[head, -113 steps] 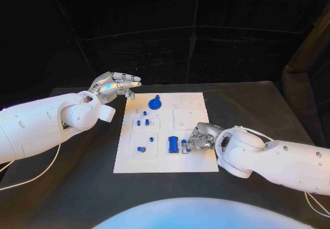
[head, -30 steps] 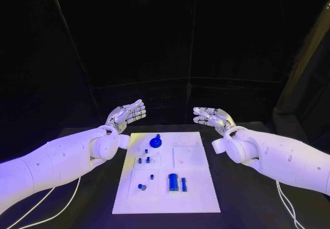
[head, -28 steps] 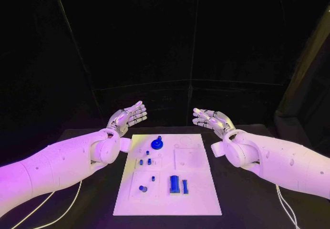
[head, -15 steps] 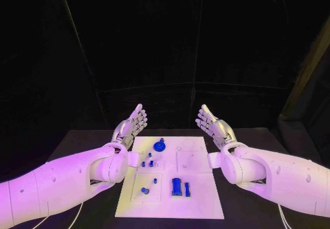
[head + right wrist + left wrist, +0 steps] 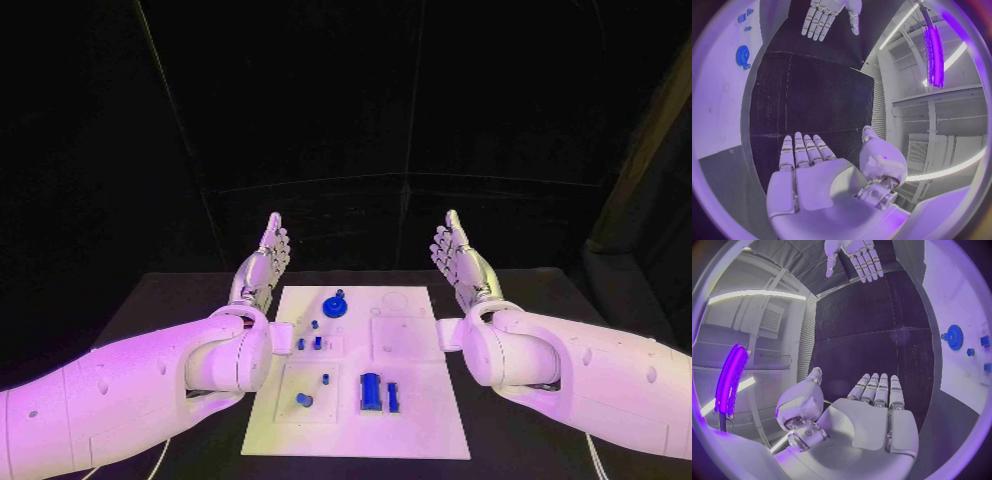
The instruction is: Assemble the parts on the task board
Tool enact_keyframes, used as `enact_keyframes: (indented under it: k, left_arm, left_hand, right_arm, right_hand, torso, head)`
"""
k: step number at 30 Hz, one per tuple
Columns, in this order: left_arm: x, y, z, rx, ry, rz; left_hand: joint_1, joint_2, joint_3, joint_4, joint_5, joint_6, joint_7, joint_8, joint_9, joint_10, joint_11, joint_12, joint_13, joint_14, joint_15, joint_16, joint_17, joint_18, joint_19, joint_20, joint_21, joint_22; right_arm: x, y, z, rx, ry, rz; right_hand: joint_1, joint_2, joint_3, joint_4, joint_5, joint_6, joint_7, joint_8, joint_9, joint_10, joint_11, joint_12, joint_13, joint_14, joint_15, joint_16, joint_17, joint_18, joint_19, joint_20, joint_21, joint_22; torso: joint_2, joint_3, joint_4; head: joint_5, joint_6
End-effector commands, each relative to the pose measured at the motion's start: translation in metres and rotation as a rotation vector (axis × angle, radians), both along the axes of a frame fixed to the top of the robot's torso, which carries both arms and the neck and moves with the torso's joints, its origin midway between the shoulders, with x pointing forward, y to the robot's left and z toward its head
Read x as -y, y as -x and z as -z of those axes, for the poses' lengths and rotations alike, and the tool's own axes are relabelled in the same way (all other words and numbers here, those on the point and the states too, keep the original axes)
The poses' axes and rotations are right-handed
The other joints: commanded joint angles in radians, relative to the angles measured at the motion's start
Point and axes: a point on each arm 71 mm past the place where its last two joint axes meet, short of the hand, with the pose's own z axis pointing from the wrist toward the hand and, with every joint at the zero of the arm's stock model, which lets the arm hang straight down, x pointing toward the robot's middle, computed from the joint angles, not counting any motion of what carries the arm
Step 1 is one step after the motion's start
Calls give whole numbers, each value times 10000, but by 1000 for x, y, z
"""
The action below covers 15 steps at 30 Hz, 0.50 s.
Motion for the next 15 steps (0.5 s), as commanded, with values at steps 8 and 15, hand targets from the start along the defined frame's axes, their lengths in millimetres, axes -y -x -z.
enact_keyframes:
  k: [8,15]
  left_arm:
    - [-1,0,-4,371,-214,-187]
    - [-1,0,-4,371,-214,-187]
  left_hand:
    - [-1123,-2,-410,0,-38,-930,-18,-40,-17,-983,0,-67,-14,-941,-2,-67,-17,-212,-770,-37,-40,-65]
    - [-2281,-2,-410,0,-38,-1891,-18,-40,-17,-2013,0,-67,-14,-1912,-2,-67,-17,-212,-1591,-37,-40,-65]
  right_arm:
    - [1,0,-3,176,22,185]
    - [1,0,-3,176,22,185]
  right_hand:
    - [-1325,-4,59,3,-64,-822,-15,-39,-12,-926,-8,-37,-14,-904,-1,-883,-875,-221,-865,-40,-67,-17]
    - [-1895,-4,59,3,-64,-1710,-15,-39,-12,-1929,-8,-37,-14,-1851,-1,-883,-1780,-221,-1789,-40,-67,-17]
  torso:
    - [1,0,0]
    - [1,0,0]
  head:
    - [0,-1]
    - [0,-1]
